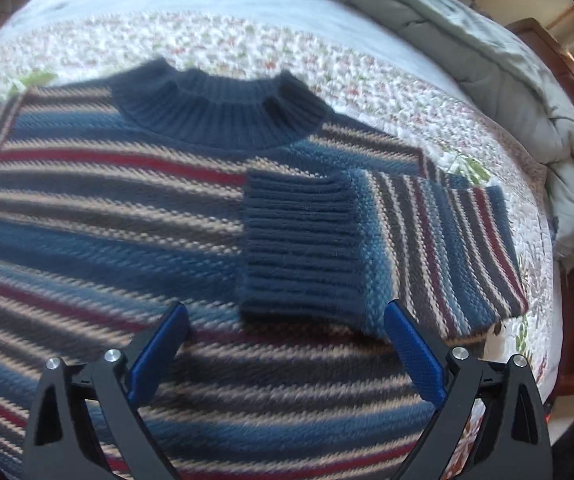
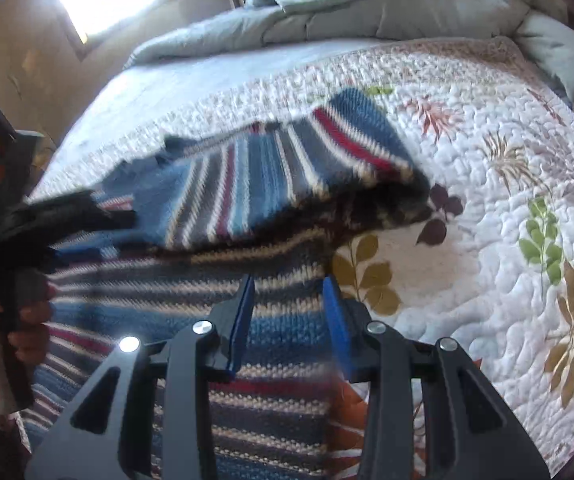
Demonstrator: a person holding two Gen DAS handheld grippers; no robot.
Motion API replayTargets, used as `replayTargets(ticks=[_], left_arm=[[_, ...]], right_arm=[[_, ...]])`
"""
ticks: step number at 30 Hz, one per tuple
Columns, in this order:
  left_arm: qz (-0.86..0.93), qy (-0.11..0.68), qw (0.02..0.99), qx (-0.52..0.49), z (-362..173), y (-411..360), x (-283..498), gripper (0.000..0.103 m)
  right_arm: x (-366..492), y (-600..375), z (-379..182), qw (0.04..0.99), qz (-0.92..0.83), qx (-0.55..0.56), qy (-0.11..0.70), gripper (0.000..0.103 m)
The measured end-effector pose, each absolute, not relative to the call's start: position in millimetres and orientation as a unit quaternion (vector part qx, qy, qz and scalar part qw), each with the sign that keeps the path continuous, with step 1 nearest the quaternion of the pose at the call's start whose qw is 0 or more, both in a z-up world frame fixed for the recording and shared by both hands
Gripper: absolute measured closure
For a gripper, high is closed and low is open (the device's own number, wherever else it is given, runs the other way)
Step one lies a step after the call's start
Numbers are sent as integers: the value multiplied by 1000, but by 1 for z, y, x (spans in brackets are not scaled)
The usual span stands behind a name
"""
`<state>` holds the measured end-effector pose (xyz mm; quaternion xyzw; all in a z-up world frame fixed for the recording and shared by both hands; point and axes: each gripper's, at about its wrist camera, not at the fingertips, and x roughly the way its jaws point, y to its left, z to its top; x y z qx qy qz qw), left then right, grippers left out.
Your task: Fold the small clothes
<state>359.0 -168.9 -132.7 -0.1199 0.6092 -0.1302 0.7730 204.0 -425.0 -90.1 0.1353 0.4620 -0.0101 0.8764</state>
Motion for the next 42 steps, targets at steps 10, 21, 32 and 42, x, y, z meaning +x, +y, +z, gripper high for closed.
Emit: replayTargets(ticks=[10,21,32,42], left_arm=[[-122,602,777,-138,-138,-185,373,47],[-89,529,828,-162,-81,-134,384,87],[5,528,840,-122,-114,-39,409,86],[-13,530,841,-107,-137,-33,395,77]], right_arm=[[203,-439,-82,888,-24,131,441,61],[203,-442,-85,887,-37,123,443,59],[214,-440,-104,871,-26,140,469,55],[285,-455,-121,813,43,210,542,43]])
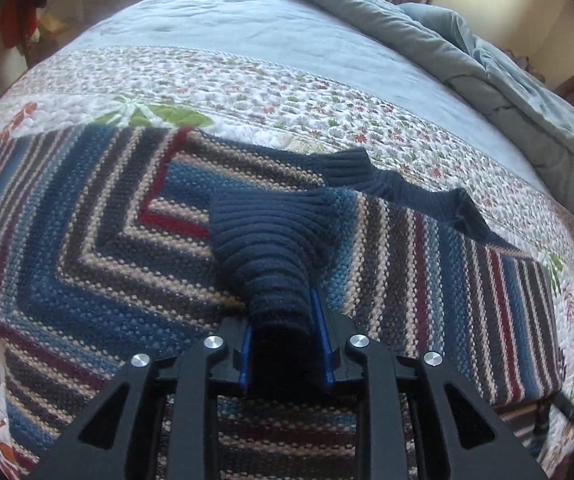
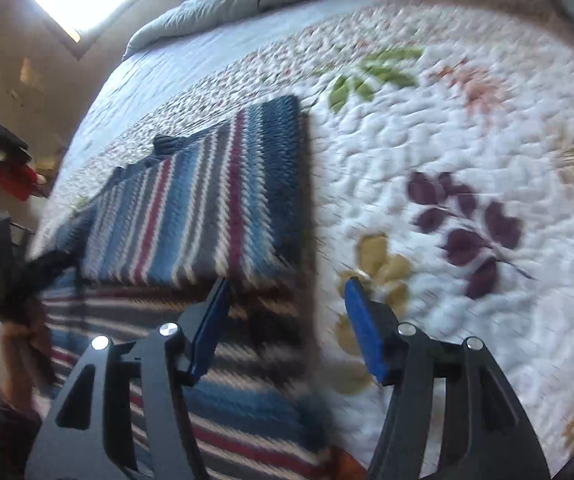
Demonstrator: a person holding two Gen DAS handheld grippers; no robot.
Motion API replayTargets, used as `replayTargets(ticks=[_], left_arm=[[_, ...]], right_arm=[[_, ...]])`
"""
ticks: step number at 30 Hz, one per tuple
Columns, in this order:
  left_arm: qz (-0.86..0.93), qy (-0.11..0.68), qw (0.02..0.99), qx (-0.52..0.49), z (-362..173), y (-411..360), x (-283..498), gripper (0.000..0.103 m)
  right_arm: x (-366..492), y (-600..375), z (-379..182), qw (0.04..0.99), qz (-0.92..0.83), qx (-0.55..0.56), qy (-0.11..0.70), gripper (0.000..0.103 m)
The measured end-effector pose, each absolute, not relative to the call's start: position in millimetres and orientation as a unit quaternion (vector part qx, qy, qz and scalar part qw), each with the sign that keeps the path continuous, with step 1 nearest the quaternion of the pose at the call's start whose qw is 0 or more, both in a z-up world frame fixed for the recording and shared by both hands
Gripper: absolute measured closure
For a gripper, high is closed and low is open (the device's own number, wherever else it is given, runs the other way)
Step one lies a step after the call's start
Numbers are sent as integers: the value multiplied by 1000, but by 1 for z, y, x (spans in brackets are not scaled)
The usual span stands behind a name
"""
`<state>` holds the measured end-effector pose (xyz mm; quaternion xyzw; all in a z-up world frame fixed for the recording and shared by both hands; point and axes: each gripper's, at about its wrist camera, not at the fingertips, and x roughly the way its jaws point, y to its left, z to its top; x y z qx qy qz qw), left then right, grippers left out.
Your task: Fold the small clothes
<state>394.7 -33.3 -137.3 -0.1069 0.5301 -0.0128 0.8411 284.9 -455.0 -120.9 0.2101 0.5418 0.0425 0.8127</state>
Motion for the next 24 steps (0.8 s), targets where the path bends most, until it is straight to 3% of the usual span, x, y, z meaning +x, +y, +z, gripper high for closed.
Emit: replayTargets(ticks=[3,6,9,10,13,20,24], left_arm=[[-18,529,842,-105,-137,-32,394,76],[-19,528,843,-101,-138,-33,394,73],[-13,528,843,-102,-140,-33,394,71],[-8,529,843,-101,-141,-34,394,70],[5,533,841,-86,-140,-40,392,69],[3,545,837,-52,-141,-61,386,59],[9,545,838,-37,-147,-65,388,55]], right_arm=[[315,-449,-127,793,60,197,574,34],[331,-445,-135,775,67,189,599,36],[338,-445,-136,762,98,218,602,60],[338,-445,-135,759,107,227,601,73],[339,-447,-129,762,109,227,597,85],[328,-469,-117,773,70,215,592,88],[332,-455,-128,777,60,182,599,83]])
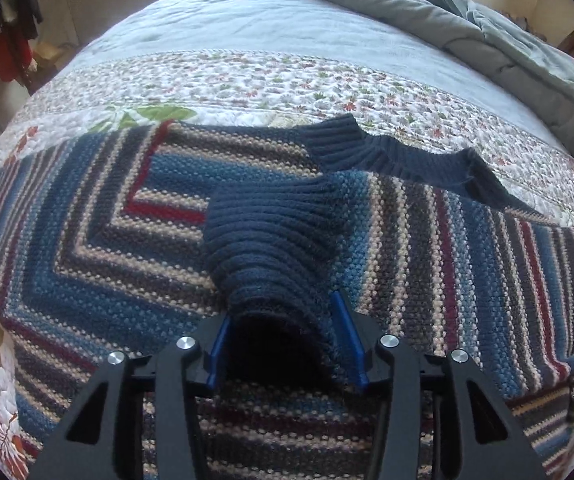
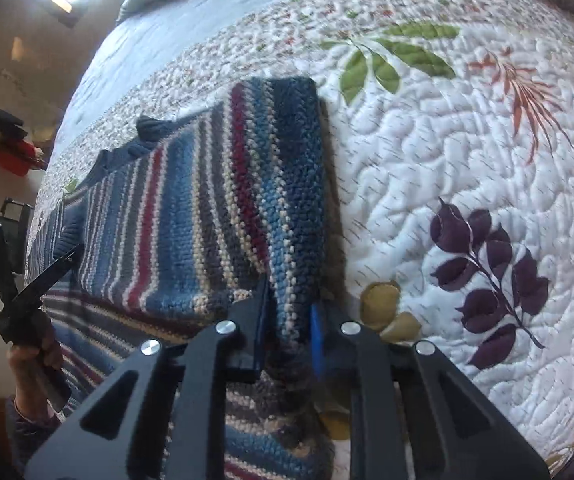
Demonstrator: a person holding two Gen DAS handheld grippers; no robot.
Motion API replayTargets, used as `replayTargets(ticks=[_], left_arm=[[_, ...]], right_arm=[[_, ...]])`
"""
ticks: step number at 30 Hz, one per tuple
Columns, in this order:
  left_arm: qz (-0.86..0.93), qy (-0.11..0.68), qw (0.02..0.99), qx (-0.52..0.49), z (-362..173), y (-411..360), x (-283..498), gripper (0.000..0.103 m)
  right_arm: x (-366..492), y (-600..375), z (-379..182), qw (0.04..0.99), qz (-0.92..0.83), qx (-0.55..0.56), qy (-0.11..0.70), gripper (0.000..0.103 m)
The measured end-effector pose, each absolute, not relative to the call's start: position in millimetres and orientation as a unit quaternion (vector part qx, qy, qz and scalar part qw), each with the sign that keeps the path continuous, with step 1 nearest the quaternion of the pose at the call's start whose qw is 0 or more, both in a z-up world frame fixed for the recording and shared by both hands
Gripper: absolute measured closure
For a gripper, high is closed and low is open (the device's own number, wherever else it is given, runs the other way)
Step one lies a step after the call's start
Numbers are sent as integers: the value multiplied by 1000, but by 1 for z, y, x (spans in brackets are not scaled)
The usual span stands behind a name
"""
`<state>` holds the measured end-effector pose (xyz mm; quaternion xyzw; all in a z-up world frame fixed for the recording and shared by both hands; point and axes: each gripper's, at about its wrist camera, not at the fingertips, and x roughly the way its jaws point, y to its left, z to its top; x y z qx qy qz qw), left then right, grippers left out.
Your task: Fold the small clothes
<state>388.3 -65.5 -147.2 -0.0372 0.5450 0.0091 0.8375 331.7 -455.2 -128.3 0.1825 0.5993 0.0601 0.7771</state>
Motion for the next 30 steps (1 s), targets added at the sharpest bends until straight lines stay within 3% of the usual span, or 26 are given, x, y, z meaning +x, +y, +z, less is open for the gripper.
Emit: replayTargets(ticks=[3,8,12,21,30], left_arm=[[-4,547,836,-40,-137,-56,380,51],[5,530,847,-48,-110,3,349,38],[86,530,841,-69,-102,104,331,34],[222,530,791,-212,-115,314,330,33],[202,503,773,-331,-145,380,359,34]], right_arm=[[322,-451,-108,796,50,161,581,68],[277,-437,-72,838,7,88,538,67],[253,-398,-78,834,42,56,547,67],[248,-336,-91,829,71,-27,555,62],[255,-313,-103,819,63,-52,568,62]])
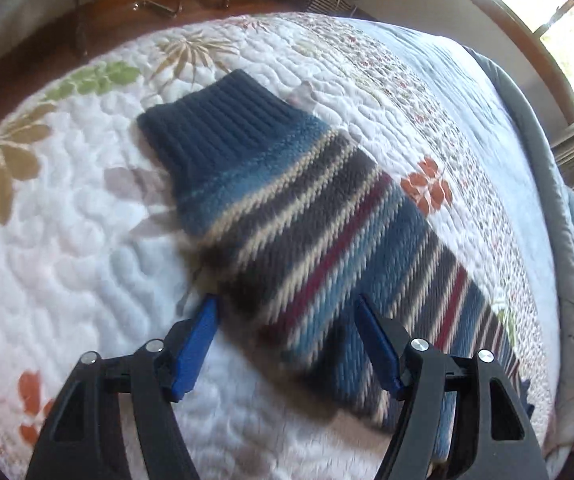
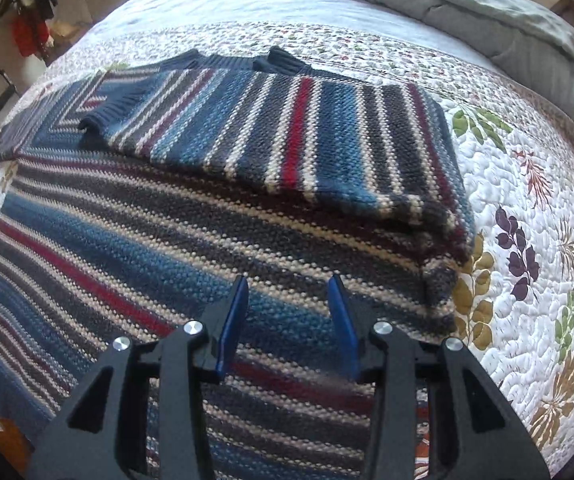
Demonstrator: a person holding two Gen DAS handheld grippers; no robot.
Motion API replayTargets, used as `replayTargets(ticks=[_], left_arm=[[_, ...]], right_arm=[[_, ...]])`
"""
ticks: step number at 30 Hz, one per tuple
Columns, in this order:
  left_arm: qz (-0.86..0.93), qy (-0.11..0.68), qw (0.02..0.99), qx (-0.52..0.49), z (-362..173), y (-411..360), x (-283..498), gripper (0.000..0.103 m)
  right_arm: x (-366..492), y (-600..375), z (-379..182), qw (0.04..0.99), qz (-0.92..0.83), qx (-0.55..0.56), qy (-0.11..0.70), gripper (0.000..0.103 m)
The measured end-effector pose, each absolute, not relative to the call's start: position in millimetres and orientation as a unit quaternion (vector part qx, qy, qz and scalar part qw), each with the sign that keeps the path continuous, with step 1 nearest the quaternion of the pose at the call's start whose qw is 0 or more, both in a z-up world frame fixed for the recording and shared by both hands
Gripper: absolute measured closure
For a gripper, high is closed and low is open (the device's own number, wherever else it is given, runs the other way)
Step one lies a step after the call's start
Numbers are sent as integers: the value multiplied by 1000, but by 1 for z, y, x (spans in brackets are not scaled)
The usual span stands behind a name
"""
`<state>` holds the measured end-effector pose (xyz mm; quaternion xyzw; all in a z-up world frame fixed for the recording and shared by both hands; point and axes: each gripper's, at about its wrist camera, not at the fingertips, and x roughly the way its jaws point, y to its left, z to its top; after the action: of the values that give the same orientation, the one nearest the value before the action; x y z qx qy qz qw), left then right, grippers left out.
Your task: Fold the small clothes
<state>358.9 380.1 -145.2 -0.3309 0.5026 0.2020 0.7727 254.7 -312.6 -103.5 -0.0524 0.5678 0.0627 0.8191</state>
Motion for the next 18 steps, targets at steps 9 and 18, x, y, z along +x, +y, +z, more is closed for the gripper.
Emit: replayTargets(ticks=[9,18], left_arm=[[196,448,791,-368,-136,382,367,90],[108,377,885,-252,-48,253,373,90]], right_arm=[[253,-304,-102,823,62,-69,560,60],[239,-316,-98,827,65,-60,555,60]])
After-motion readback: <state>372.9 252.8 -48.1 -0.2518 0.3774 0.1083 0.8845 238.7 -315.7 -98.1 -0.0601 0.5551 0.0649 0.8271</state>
